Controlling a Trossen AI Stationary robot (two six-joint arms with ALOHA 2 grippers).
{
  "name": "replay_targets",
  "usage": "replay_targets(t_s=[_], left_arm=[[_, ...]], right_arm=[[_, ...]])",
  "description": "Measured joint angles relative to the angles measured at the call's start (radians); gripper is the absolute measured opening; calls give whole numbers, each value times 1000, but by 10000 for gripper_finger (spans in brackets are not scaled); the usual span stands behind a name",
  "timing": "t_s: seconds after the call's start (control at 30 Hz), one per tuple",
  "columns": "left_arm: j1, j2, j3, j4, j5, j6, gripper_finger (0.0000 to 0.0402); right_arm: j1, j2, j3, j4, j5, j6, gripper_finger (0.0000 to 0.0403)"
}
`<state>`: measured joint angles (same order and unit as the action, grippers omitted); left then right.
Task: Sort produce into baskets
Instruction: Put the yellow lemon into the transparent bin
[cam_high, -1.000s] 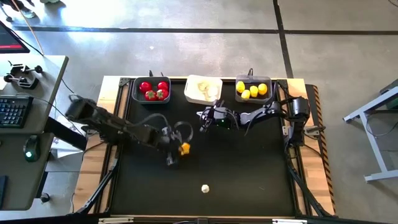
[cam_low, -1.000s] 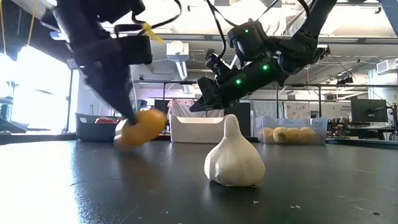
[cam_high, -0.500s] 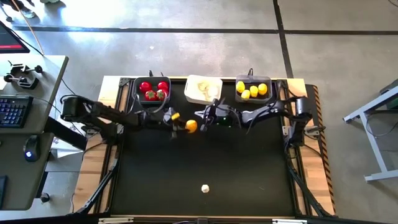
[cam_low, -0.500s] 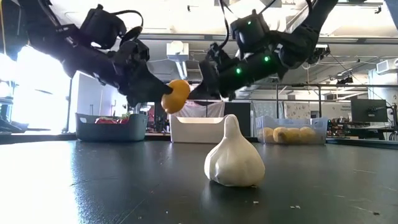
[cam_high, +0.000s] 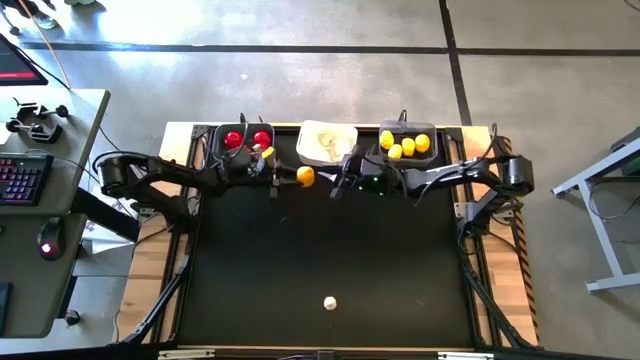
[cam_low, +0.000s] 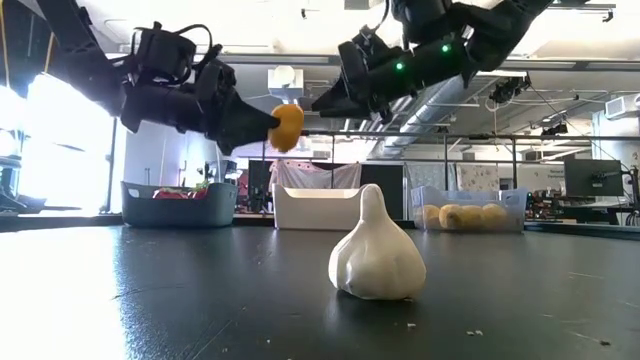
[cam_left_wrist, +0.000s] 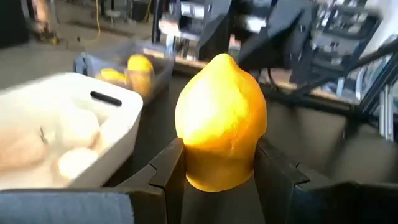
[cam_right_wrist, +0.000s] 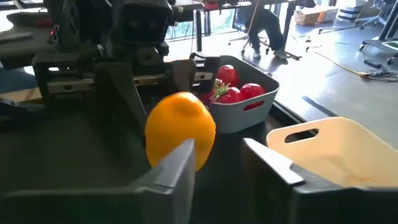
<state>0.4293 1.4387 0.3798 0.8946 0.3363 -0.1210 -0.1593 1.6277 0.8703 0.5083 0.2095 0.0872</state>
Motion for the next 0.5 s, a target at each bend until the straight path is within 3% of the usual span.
replay_targets(t_s=[0.27,0.5], left_arm=[[16,-1,1,97,58,-39,129],[16,-1,1,98,66,-34,129]], right_arm=[[3,0,0,39,-3,39,230],[6,10,0,104,-49,44,273]])
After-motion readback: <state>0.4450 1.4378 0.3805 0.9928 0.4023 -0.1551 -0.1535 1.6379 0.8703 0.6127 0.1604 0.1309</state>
